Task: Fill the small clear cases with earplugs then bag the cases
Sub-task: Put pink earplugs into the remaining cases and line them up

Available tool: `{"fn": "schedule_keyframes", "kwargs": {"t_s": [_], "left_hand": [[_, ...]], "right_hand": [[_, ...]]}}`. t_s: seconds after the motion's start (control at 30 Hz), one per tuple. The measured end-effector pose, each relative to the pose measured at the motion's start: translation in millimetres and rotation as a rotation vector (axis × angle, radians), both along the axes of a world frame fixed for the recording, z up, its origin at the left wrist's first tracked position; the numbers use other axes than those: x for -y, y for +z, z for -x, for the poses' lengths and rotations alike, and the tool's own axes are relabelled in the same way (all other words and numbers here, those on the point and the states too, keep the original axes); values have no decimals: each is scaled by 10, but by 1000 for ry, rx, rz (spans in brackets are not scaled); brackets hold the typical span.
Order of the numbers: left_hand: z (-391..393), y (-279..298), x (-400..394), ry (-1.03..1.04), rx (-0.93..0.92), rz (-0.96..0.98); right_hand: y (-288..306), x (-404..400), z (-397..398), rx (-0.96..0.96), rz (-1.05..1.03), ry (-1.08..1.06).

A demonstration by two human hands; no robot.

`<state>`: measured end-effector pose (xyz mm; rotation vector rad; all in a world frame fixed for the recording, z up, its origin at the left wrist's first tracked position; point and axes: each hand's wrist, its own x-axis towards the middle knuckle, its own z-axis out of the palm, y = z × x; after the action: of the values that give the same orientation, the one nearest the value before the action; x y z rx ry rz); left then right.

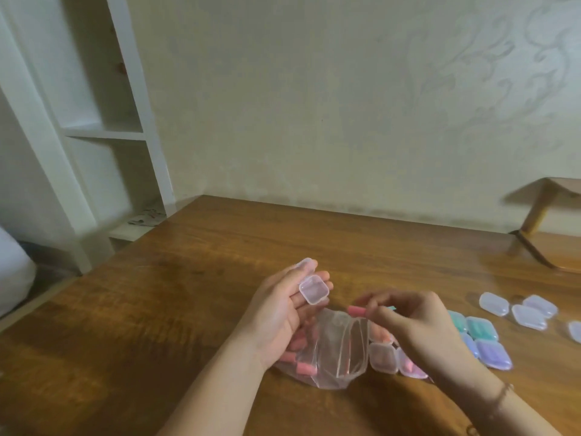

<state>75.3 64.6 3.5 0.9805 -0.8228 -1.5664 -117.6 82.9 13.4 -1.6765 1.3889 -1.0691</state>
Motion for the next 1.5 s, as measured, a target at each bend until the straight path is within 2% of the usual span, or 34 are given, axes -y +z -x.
{"fn": "schedule_keyframes", "kwargs": {"t_s": [0.07, 0.17, 0.33, 0.43, 0.53, 0.6, 0.83, 0.9, 1.03, 1.2, 1.33, 1.5], "left_hand": [[32, -6, -49, -74, 38, 26], [73, -36, -89, -146, 84, 43], [99, -55, -100, -131, 147, 88], [101, -48, -112, -130, 132, 96], [102, -31, -117, -140, 32, 82], [98, -22, -119, -160, -1, 78], [112, -33, -102, -119, 15, 56], [110, -39, -101, -97, -9, 36], [125, -50, -127, -99, -18, 15], [164, -21, -159, -112, 14, 56], [168, 3, -175, -150, 46, 85], [158, 16, -174, -141, -9, 53]], "right_hand": [[50, -15, 29, 97, -49, -24], [55, -11, 28, 18, 28, -45], [0, -8, -32, -36, 35, 13], [-41, 13, -10, 41, 49, 27], [-52, -11, -29, 182, 95, 65], [-92, -30, -54, 187, 158, 101], [-149, -19, -111, 376, 212, 43], [-148, -35, -108, 298, 266, 37], [-159, -105, -183, -51, 456, -18], [-224, -54, -252, -359, 651, -97], [-263, -22, -256, -475, 759, -135], [-297, -18, -265, -539, 763, -88]]}}
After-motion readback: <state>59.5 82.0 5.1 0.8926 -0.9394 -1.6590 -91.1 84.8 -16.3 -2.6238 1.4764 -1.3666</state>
